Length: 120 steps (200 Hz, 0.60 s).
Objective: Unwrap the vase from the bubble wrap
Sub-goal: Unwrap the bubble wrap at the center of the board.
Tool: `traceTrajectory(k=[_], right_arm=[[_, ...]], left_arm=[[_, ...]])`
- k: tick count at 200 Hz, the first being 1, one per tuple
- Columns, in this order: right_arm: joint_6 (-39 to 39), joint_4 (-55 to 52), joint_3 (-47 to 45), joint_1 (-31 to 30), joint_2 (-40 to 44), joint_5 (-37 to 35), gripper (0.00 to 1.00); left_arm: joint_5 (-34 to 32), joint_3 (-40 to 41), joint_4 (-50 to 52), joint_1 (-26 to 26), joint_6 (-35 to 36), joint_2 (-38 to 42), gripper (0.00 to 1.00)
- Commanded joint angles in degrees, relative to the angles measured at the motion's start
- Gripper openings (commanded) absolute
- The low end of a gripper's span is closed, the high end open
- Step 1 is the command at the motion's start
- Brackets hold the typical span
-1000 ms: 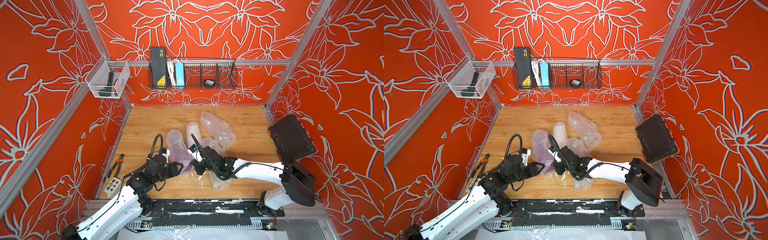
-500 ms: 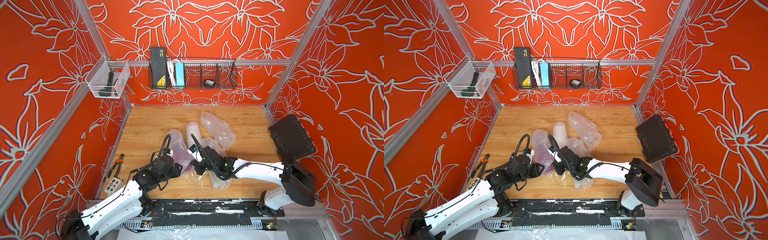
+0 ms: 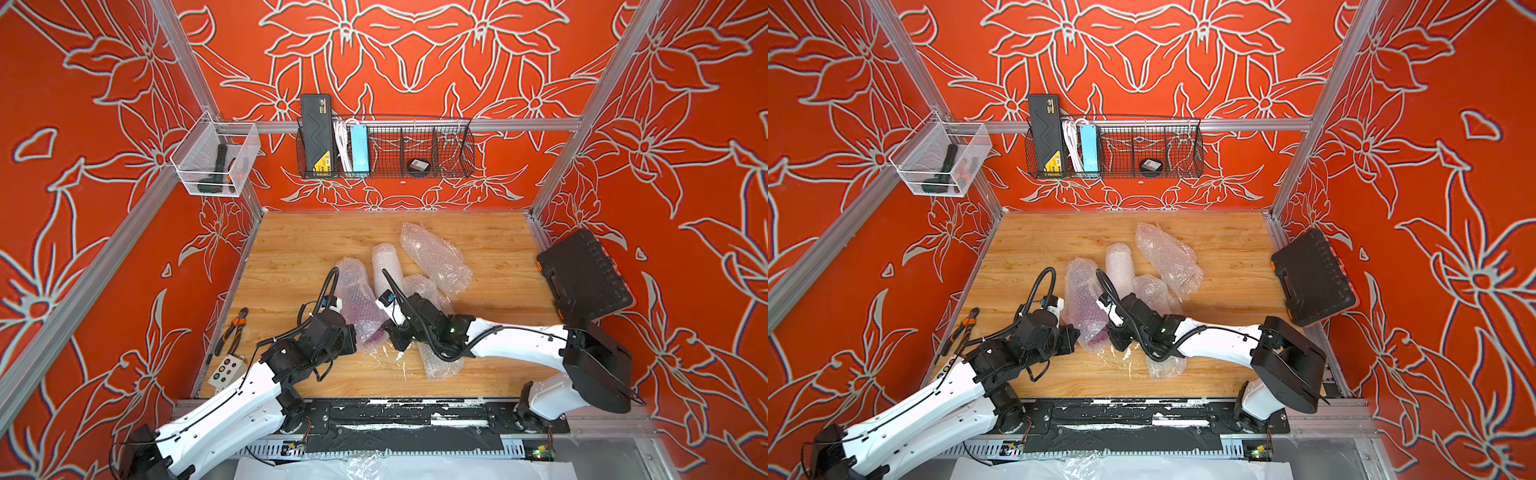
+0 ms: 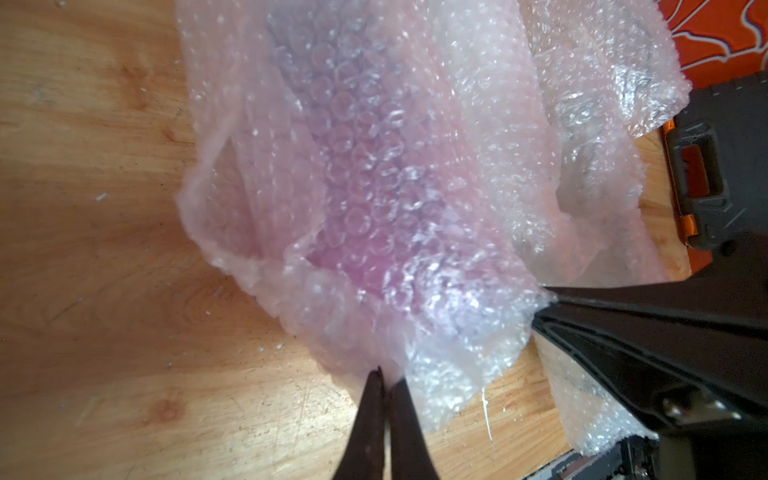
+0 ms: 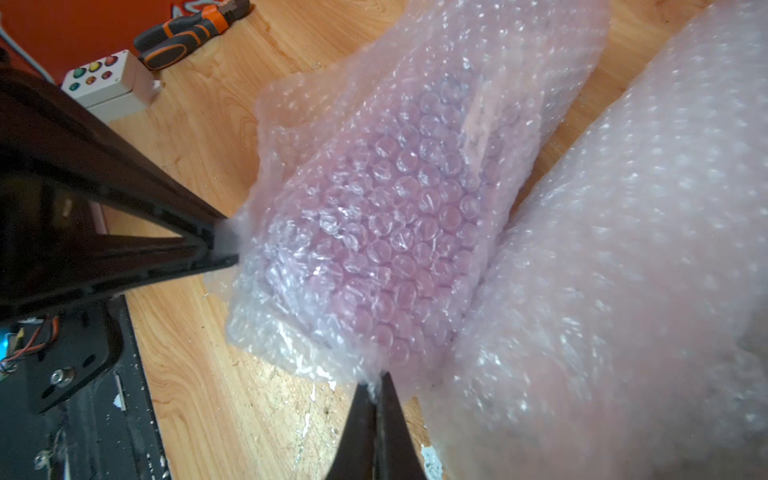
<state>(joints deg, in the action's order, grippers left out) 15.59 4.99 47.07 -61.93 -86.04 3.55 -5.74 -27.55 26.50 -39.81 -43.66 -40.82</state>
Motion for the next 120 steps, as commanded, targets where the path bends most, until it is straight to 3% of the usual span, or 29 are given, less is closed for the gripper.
traceTrajectory(k=[1, 78, 82, 91, 100, 108, 120], right_arm=[[-0.55, 0.64, -1.74, 0.14, 3.45, -4.34, 0.00], [-1.16, -1.92, -3.47, 0.91, 7.16, -7.76, 0.00], [-1.26, -2.23, -3.34, 0.93, 7.36, -7.24, 0.01], [-1.33, -3.76, -2.83, 0.94, 8.11, -6.20, 0.10], [-1.42, -4.73, -2.49, 0.94, 9.08, -5.18, 0.22], [-1.66, -5.87, -2.11, 0.93, 10.22, -4.32, 0.39], [-2.18, -7.89, -1.08, 0.85, 12.22, -3.53, 0.68]], left_arm=[[-2.41, -1.33, 0.38, -0.18, -0.89, 1.56, 0.00], [-6.32, -1.00, 2.53, -0.18, -4.23, 6.68, 0.00], [-5.55, -0.80, 2.11, -0.23, -4.24, 7.30, 0.08], [-3.00, -0.47, 1.28, -0.20, -3.94, 7.97, 0.40], [-0.44, -0.51, 1.35, -0.19, -4.09, 8.24, 0.65], [0.89, -0.91, 2.06, -0.20, -4.56, 8.65, 0.79], [0.40, -2.44, 3.42, -0.16, -4.60, 9.95, 0.91]])
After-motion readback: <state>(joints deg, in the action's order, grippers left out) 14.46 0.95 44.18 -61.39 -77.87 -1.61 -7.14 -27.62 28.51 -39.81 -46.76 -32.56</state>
